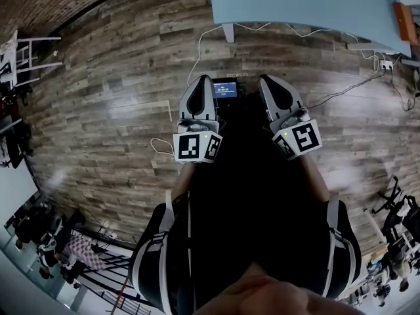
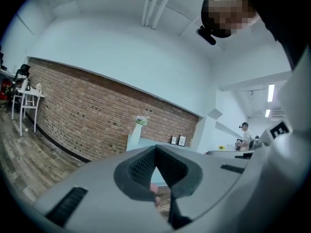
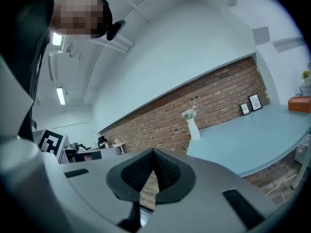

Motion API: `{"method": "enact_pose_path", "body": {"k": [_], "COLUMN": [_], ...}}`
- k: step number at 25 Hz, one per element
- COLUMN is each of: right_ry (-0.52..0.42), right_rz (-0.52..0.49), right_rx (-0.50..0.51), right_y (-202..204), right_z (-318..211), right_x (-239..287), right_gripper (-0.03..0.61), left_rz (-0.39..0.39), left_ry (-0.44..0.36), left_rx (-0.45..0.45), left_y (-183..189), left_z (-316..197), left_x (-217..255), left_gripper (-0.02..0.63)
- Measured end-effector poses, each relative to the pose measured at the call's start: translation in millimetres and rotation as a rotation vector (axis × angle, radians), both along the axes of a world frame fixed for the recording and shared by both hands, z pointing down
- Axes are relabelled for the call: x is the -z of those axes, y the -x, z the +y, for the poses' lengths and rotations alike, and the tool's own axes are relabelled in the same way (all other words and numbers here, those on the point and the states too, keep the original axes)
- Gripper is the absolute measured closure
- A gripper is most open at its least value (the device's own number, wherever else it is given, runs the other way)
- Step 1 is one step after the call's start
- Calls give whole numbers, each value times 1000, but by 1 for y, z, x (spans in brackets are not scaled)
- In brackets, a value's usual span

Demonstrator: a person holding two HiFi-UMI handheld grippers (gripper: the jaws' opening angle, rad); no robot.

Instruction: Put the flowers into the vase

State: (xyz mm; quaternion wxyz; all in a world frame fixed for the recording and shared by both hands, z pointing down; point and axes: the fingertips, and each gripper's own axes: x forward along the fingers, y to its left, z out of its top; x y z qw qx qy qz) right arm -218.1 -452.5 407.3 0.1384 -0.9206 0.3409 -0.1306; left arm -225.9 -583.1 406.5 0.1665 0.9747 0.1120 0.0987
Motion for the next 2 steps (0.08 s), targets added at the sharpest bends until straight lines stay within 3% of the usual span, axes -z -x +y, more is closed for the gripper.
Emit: {"method": "enact_pose_path", "body": {"k": [2], "right_ry": [-3], "right_rz": [7], "right_rx": [2], "right_y": [4], "right_z": [16], "right_x": [2], "right_gripper": [561], "left_rz": [7], "left_ry": [-11], "left_rx": [-19], "left_y": [5], "left_z": [20], "left_x": [3], "left_gripper": [585]}}
